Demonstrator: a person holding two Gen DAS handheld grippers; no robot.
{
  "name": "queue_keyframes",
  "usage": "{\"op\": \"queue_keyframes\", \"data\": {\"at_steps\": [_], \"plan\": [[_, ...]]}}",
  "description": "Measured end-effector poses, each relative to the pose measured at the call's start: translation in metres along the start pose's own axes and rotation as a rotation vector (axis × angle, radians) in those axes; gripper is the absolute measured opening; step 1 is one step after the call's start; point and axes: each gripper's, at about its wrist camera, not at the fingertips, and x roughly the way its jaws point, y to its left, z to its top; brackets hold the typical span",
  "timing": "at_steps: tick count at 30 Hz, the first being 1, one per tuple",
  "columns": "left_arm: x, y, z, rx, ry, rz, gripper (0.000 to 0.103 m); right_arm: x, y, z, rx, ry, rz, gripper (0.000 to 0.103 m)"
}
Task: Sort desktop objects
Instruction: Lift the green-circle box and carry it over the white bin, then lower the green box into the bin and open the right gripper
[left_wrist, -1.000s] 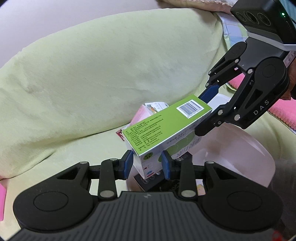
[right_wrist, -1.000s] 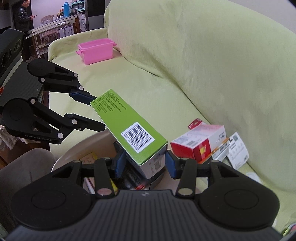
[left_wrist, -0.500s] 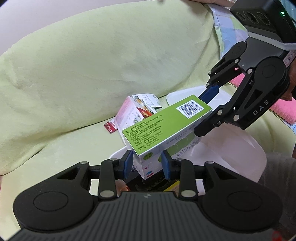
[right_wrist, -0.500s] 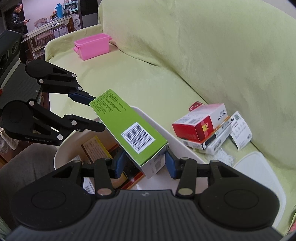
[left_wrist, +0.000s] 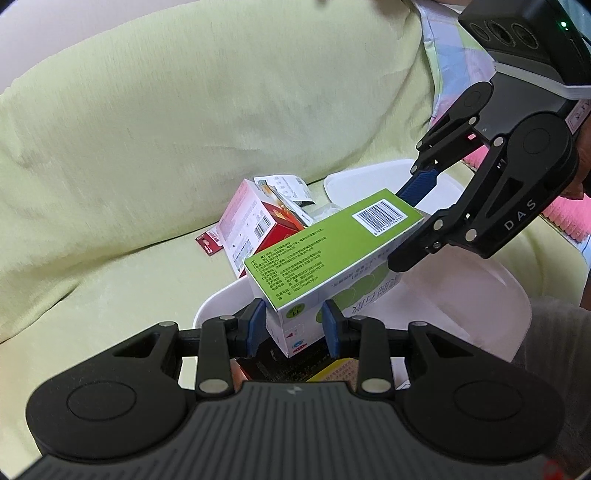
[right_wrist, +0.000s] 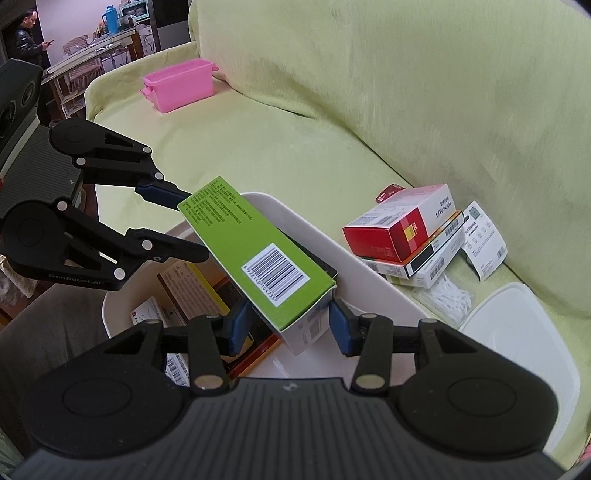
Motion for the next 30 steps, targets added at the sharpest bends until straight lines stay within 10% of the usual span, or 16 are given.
{"op": "queue_keyframes", "data": {"at_steps": [30], "plan": [[-0.007,0.0,-0.015,-0.027,0.015,-0.022,0.039,0.009,0.012,-0.016,0.044,-0.027,-0.009,0.043]]}}
